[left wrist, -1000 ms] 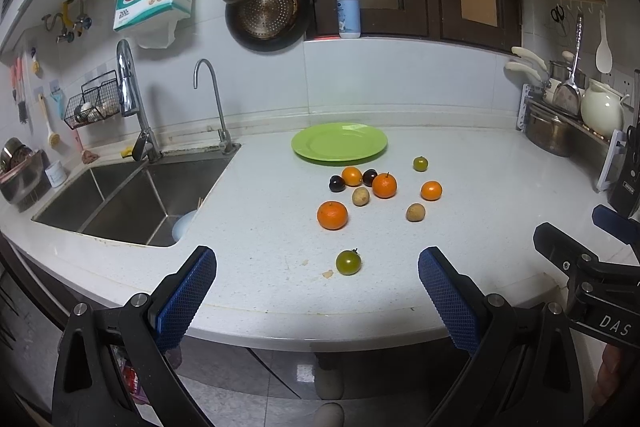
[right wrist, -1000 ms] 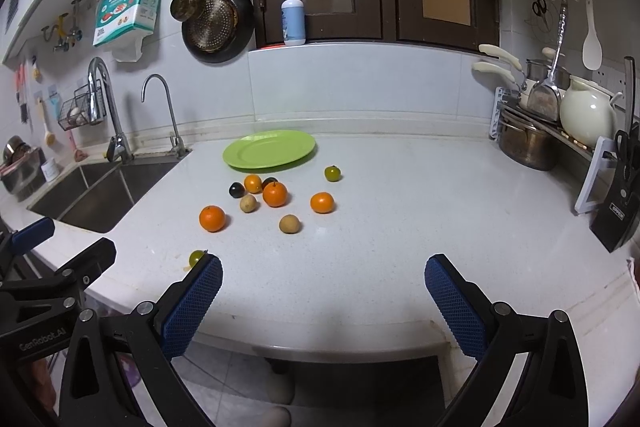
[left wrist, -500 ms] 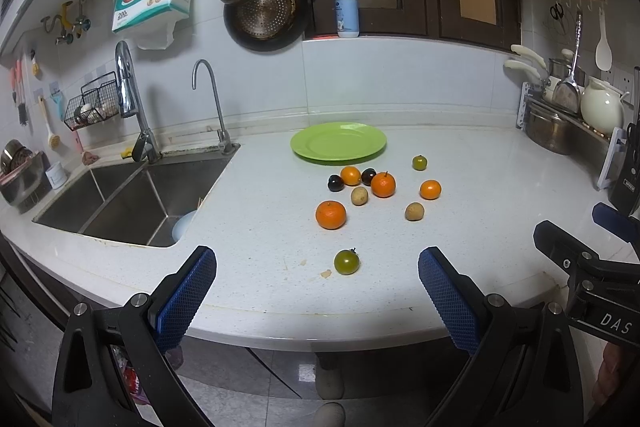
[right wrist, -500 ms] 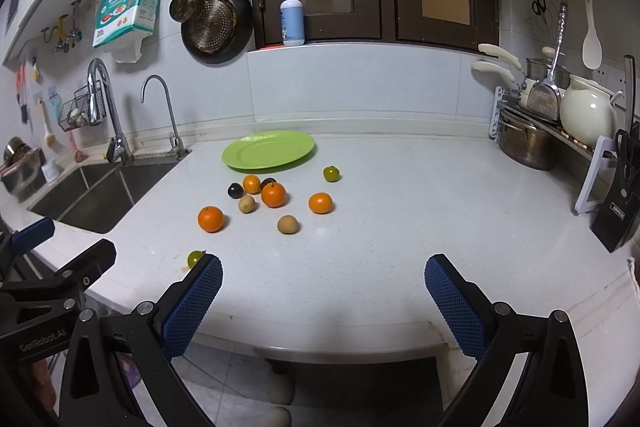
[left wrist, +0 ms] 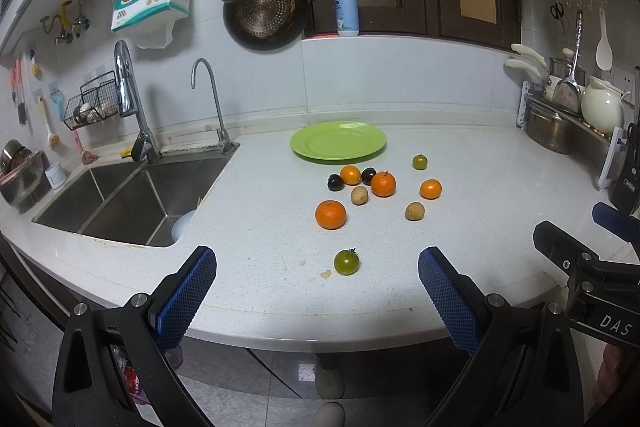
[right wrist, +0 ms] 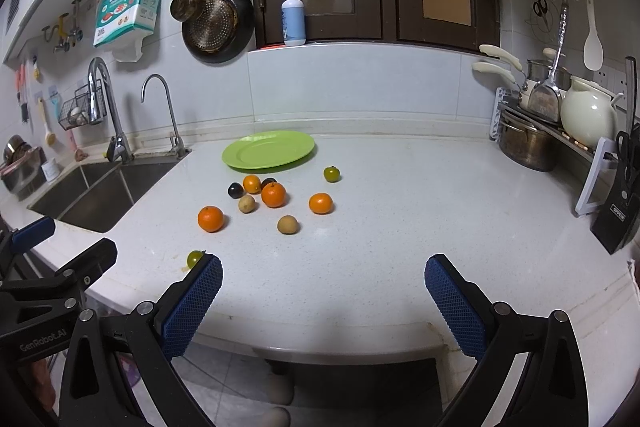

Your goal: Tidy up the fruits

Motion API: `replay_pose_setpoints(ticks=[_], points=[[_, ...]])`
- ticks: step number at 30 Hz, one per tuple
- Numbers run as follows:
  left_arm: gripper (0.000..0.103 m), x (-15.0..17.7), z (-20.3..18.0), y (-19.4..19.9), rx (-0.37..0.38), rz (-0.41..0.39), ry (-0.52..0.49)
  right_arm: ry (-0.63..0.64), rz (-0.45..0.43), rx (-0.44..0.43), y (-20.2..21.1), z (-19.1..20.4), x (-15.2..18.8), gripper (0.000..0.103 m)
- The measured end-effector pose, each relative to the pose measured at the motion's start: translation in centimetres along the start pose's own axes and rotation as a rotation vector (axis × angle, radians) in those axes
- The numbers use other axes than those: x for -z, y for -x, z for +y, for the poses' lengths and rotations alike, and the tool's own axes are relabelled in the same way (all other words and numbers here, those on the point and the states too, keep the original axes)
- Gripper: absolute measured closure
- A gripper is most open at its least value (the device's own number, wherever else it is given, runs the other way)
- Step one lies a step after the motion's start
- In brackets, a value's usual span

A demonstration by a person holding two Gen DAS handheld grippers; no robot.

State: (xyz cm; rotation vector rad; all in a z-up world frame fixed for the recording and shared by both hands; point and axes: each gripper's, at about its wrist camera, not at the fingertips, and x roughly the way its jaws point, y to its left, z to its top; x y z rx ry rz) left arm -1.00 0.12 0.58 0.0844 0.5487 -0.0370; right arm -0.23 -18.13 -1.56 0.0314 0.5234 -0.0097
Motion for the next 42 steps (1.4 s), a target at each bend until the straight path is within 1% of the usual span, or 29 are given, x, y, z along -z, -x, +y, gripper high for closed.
replay_pose_setpoints(ticks=[8,19,24,30,35,37,40,41,42], points=[[0.0,-0.1,-0.1,-0.8,-0.003,0.016,-0.001,0.003,0.009,-0.006,-0.4,0.0,0.0,0.001],[0.001,0.4,0.4,-3.1,0.004,0.051,-0.012,0.047,0.042,-0.016,-2.5,1.3,-0.1,0.001],[0.009,0.7,0.4,-5.0,0.013,0.067,-0.028,0.094,0.057,-0.016,-4.0,2.2,-0.1,0.001],[0.02,1.0,0.4,-7.4,0.037,0.095,-0.039,0.142,0.089,-0.031,-6.5,3.1,-0.1,0.007],[0.034,1.3,-0.2,-9.9,0.069,0.137,-0.063,0.161,0.133,-0.062,-9.0,3.7,0.0,0.014],[0.04,1.4,-0.4,-10.8,0.086,0.159,-0.07,0.166,0.147,-0.069,-9.9,3.9,-0.1,0.016],[0.045,1.8,-0.9,-12.4,0.109,0.198,-0.084,0.159,0.169,-0.079,-11.3,4.0,0.0,0.019],[0.049,1.9,-1.0,-12.7,0.114,0.206,-0.086,0.156,0.18,-0.082,-11.8,4.0,0.0,0.02],[0.052,2.0,-1.1,-13.1,0.122,0.219,-0.09,0.153,0.188,-0.084,-12.2,4.0,0.0,0.02]])
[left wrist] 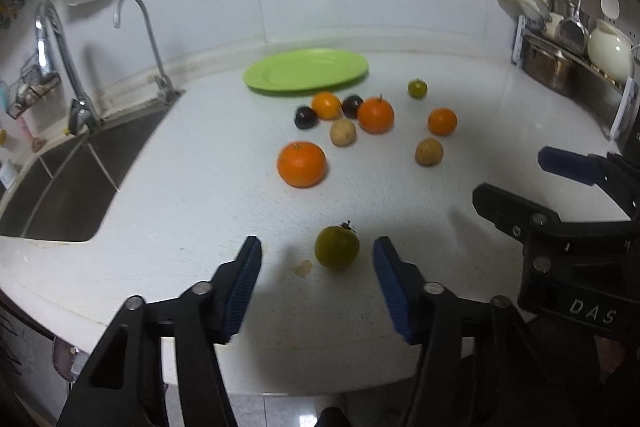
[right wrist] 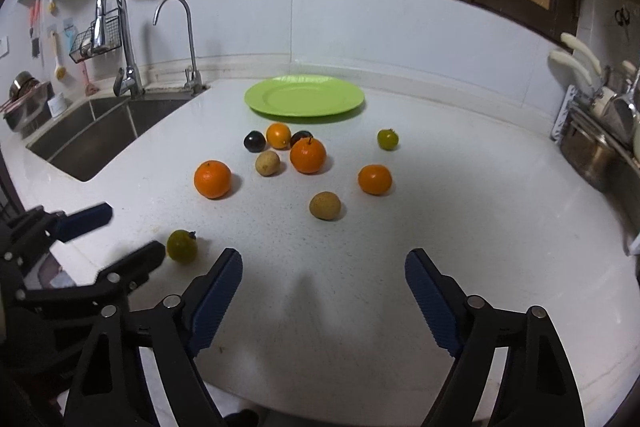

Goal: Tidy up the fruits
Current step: 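Grasp the green-yellow fruit with the left tool while the right tool grasps a tan round fruit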

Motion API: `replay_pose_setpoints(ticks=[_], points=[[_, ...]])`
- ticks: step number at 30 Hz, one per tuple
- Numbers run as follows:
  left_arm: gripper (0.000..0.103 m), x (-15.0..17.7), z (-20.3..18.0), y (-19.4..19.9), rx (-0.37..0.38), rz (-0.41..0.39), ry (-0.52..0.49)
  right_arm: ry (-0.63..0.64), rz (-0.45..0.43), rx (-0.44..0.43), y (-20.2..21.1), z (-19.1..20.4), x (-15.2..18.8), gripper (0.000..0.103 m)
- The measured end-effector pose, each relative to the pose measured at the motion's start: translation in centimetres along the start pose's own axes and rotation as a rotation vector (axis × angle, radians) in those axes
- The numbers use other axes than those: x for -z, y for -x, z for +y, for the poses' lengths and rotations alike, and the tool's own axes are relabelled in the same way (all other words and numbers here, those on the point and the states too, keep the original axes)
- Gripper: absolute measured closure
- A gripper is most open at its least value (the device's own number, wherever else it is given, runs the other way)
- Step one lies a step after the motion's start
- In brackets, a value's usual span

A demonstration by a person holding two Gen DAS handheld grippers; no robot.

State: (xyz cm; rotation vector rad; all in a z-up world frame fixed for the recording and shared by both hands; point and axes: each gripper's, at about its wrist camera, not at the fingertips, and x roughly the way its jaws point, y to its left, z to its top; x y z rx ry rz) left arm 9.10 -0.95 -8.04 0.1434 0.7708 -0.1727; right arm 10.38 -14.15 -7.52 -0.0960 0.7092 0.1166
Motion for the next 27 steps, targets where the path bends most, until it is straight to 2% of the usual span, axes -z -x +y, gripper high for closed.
replay_pose_setpoints(ticks=[2,8,12,18,27], points=[[0.057,0.0,-0.1,-0.9,0.017,0.025,-0.008,-0.008,0.018,-0.006,-0.8,-0.1,-0.1,0.023],[0.061,-0.2,-0.2,-2.5,0.039,0.059,-0.017,-0.02,0.069,-0.034,-3.0,-0.2,-0.1,0.028],[0.075,-0.2,-0.1,-3.2,0.068,0.089,-0.016,-0.028,0.088,-0.051,-4.0,-0.3,-0.2,0.03],[0.075,-1.6,0.4,-3.6,0.094,0.077,-0.002,-0.032,0.1,-0.071,-5.4,-0.4,-0.9,0.034],[0.075,-4.1,-0.2,-4.7,0.126,0.058,-0.059,-0.058,0.109,-0.073,-7.5,-1.0,-3.1,0.046]])
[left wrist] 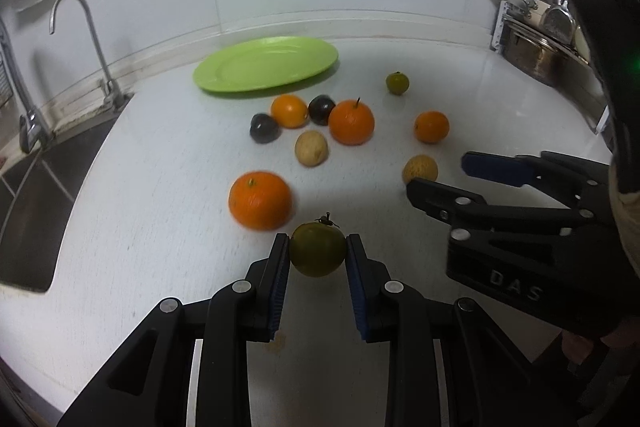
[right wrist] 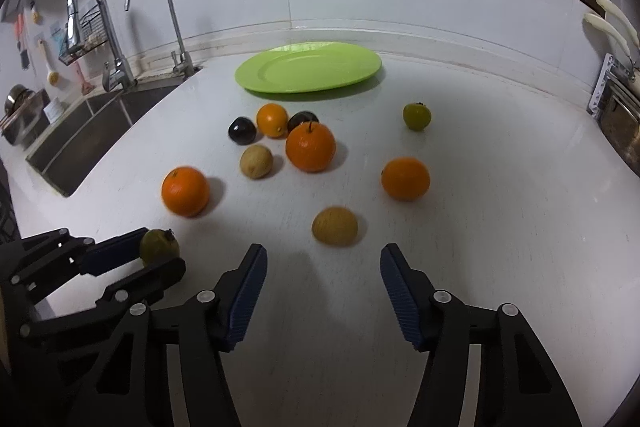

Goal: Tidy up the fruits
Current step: 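Grasp the green-yellow fruit with the left tool while the right tool grasps a tan round fruit, then carry both fruits onto the green plate while both tools open to release them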

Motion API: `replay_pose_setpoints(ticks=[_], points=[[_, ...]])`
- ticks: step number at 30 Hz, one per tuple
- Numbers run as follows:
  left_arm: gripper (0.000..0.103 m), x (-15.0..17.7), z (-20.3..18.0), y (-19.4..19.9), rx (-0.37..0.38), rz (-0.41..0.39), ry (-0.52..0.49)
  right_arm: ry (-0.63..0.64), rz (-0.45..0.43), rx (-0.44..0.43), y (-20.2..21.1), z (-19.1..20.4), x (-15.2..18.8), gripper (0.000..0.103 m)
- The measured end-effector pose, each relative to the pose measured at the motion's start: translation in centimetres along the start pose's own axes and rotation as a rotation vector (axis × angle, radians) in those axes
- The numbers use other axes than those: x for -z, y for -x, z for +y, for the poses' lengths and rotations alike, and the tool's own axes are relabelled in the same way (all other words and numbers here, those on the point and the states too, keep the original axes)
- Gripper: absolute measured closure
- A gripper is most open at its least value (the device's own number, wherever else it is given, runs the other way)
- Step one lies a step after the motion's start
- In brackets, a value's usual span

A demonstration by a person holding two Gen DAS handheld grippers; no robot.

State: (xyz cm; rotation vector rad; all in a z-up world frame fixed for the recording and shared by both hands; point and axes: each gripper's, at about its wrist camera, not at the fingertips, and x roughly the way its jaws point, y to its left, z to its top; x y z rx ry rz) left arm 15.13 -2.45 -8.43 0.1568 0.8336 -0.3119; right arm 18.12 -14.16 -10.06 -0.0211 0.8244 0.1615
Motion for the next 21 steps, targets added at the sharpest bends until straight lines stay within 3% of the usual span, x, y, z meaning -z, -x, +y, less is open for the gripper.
replay_pose_setpoints(ticks=[13,21], points=[[0.075,-2.9,1.1,-1.6,0.07,0.014,-0.024,-0.04,0.065,-0.01,-2.9,-0.5,-1.6,0.073],[0.075,-4.8,2.6,-1.2,0.117,0.005,-0.022,-0.072,0.039,-0.013,-1.8,-0.2,-2.7,0.073]])
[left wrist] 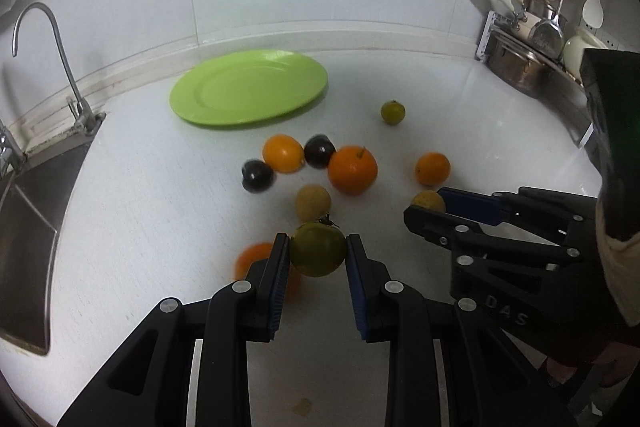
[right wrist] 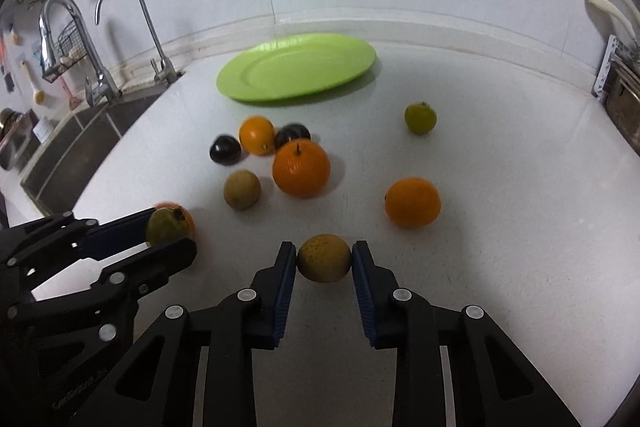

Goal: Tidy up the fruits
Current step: 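Carry both fruits onto the green plate while both tools open to release them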

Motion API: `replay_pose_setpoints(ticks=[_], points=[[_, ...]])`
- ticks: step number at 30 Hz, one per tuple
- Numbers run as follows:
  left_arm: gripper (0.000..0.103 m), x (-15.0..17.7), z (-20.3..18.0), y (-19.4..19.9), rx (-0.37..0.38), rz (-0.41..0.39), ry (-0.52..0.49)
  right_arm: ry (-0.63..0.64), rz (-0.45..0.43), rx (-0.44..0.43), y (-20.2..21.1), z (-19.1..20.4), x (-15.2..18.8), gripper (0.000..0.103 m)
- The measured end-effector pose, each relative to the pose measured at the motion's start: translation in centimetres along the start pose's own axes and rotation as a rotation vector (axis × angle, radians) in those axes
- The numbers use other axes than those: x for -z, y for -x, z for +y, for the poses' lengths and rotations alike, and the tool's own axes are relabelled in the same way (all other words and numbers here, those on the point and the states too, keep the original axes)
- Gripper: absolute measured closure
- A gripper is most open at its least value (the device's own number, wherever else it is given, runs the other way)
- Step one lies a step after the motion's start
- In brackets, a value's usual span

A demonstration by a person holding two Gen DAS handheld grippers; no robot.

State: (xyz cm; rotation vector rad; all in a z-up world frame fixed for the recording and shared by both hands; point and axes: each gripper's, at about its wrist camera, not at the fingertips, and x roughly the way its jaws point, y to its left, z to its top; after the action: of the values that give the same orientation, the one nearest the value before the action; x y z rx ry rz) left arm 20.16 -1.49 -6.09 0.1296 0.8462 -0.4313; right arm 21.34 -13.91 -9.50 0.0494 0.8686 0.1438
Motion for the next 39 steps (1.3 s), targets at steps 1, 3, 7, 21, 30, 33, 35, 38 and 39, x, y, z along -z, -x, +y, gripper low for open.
replay_pose_setpoints(ticks=[1,3,7,21,30,33,35,38,39], points=[[0.075,-0.2,0.2,0.1,0.004,-0.002,0.0,-0.002,-0.005,-0.001,0.2,0.1,-0.3,0.073],[0.075,-0.9,0.8,0.4,0.014,-0.008,-0.006,-0.002,-0.022,0.002,0.7,0.5,-0.9,0.073],[0.075,-2.4,2.0,0.8,0.013,-0.039,-0.03,-0.011,-0.06,-0.008,1.4,1.3,-2.3,0.073],[0.075,-7.7,6.5,-0.9,0.012,-0.072,-0.046,0.012,-0.127,-0.026,-0.4,3.6,-8.9,0.073],[0.075,-10.8,8.3,-3.9,-0.01,-0.033,-0.032,0.062,-0.083,-0.023,-3.8,2.7,-14.1,0.073],[0.075,-11.8,9.0,-5.4,-0.001,-0.009,-0.021,0.072,-0.048,-0.031,-5.3,2.5,-15.3,0.073],[0.075,-12.3,9.3,-6.4,0.006,0.007,-0.018,0.083,-0.021,-0.036,-6.3,2.3,-15.9,0.073],[0.075,-12.8,9.7,-7.9,0.009,0.035,-0.025,0.092,0.024,-0.041,-8.0,2.0,-16.5,0.073],[0.075,-12.9,9.8,-8.3,0.01,0.043,-0.026,0.09,0.039,-0.041,-8.5,1.8,-16.6,0.073]])
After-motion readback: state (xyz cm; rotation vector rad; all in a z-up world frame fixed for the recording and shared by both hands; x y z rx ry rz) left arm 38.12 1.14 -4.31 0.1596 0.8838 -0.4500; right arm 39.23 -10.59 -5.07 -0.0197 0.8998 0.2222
